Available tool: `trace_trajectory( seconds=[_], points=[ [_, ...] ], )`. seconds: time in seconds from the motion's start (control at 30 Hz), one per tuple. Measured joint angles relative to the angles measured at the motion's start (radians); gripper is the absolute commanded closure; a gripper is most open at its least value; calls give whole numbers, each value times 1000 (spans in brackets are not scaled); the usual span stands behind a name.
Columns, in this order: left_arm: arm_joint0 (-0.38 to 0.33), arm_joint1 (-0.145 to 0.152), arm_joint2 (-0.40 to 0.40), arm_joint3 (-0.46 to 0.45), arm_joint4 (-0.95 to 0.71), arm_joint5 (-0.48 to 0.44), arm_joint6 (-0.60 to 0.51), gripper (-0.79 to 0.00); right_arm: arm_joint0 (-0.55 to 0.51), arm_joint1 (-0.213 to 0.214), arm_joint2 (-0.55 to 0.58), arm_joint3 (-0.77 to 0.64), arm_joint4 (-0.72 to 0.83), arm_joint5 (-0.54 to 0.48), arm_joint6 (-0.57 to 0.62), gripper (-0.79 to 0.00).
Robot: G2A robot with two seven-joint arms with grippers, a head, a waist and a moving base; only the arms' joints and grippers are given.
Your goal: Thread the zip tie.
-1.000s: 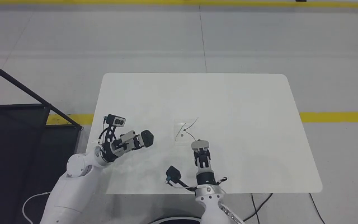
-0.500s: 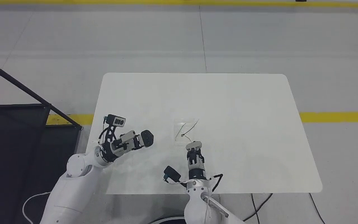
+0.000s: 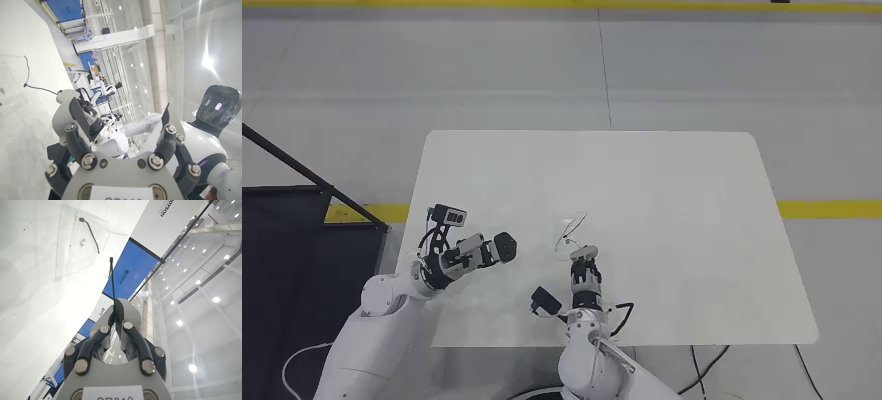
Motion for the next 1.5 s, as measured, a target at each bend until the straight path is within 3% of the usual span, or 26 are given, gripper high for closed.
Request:
trace_trajectory(
  seconds=[0.27,0.47,0.5,0.53,0.67,0.73,1.07,1.23,1.5],
  points=[
    [0,0,0,0,0,0,0,-785,-12,-21,7,2,-7,3,34,-292],
    [0,0,0,0,0,0,0,-785,-65,-10,41,-67,-6,69,60,-320],
    [0,0,0,0,0,0,0,-785,-80,-6,56,-86,-6,84,44,-351],
    [0,0,0,0,0,0,0,-785,-90,-3,67,-98,-7,92,33,-483],
    [0,0,0,0,0,0,0,-785,-124,8,101,-139,-7,117,-30,-523],
    [0,0,0,0,0,0,0,-785,-137,13,121,-155,-7,126,-54,-631],
    [0,0,0,0,0,0,0,-785,-244,29,239,-273,48,265,-145,-674],
    [0,0,0,0,0,0,0,-785,-327,42,337,-372,157,386,-245,-785],
    [0,0,0,0,0,0,0,-785,-418,54,485,-472,378,538,-398,-785]
  ],
)
